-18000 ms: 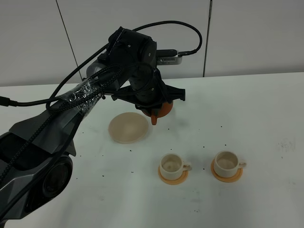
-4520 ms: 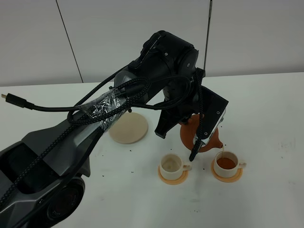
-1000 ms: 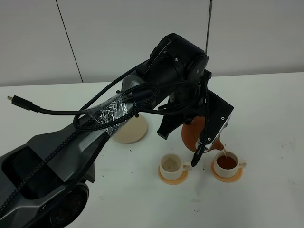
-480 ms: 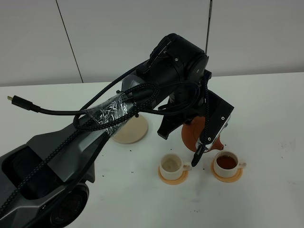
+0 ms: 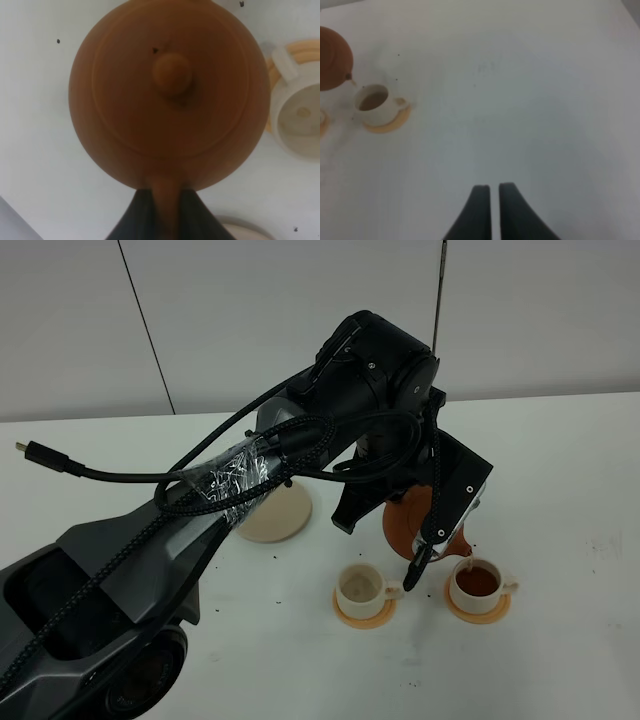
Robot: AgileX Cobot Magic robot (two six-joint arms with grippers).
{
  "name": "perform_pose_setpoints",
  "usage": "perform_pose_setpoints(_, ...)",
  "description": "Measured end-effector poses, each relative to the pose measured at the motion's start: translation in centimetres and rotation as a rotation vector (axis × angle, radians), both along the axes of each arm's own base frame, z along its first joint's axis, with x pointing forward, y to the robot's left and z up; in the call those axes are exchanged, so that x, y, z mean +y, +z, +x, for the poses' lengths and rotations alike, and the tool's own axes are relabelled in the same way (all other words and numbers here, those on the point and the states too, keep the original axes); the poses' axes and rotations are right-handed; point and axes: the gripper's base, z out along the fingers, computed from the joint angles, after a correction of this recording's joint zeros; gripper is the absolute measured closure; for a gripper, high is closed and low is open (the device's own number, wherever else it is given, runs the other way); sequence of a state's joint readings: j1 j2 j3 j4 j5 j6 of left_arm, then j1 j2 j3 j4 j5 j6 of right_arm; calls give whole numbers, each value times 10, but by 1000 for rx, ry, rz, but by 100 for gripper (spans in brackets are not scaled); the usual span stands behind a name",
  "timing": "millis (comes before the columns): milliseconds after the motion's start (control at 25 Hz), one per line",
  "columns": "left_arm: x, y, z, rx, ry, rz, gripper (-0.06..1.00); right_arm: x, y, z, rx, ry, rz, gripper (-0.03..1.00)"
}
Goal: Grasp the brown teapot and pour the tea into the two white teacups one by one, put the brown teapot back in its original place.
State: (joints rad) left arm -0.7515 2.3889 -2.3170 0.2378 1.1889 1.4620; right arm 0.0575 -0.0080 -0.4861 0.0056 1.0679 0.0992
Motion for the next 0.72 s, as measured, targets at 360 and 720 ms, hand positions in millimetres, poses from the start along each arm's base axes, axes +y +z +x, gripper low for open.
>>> perform_pose_setpoints(360,0,0,0,1,0,-1,77,0,0,0,0,0,0,94)
perform_pose_setpoints(720,-1,0,-1,11,0,-12,77,0,0,0,0,0,0,94)
